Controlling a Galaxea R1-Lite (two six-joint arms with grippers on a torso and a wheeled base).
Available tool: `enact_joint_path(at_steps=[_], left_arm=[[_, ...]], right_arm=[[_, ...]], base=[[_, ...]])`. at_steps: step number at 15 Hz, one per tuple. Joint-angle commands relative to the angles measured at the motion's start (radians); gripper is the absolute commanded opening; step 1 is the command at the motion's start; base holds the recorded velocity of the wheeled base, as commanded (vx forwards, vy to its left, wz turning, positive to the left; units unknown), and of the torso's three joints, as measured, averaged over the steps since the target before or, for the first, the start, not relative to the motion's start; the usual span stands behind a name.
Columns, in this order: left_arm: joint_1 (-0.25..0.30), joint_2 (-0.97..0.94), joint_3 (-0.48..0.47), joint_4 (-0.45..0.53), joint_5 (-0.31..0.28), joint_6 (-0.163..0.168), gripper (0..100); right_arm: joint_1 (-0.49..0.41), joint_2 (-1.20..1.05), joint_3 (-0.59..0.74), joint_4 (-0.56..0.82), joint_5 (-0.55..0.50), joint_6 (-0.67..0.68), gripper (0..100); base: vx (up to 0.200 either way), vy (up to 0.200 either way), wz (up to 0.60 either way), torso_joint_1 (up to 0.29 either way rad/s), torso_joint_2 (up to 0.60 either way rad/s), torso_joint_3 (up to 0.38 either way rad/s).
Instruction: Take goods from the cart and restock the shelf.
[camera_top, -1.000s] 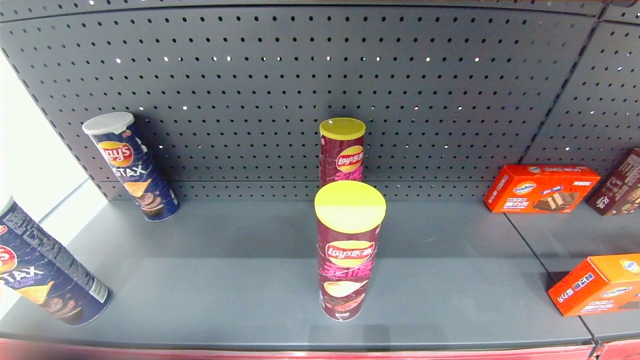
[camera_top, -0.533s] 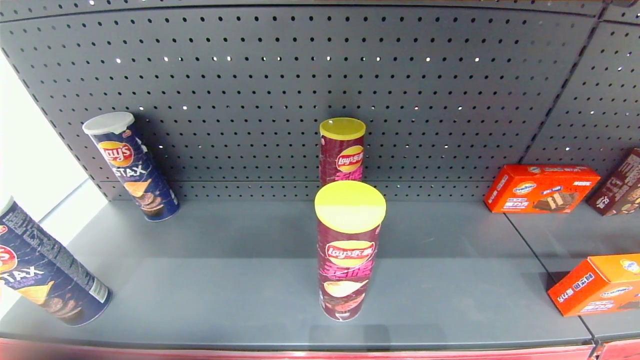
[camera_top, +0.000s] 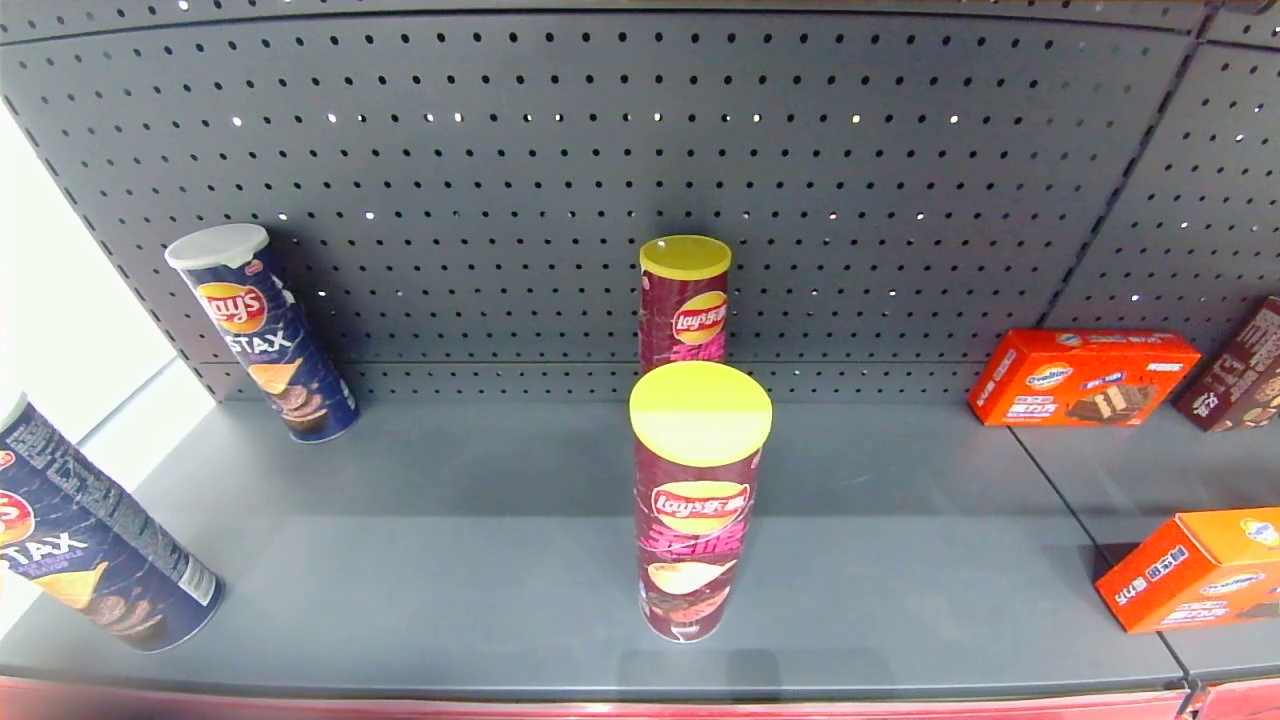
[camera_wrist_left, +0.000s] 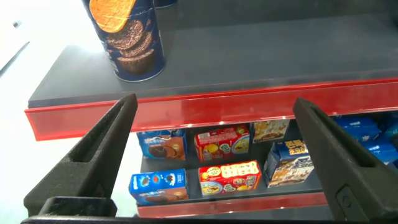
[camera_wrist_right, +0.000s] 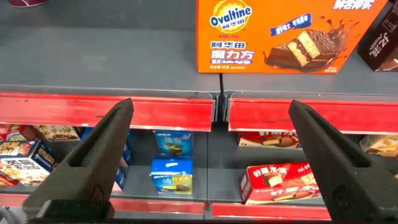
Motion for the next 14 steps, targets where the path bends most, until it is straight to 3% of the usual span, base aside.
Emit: enact_joint_path(at_steps=[1, 14], left_arm=[[0.0, 0.002, 0.0, 0.0, -0.001, 0.0, 100], [0.0, 0.002, 0.0, 0.0, 0.001, 0.0, 100]], right_arm=[[0.0, 0.001, 0.0, 0.0, 0.0, 0.0, 100], [0.0, 0.001, 0.0, 0.0, 0.0, 0.0, 100]], base=[[0.0, 0.0, 0.0, 0.0, 0.0, 0.0], [-0.015, 0.0, 0.0, 0.0, 0.0, 0.001]])
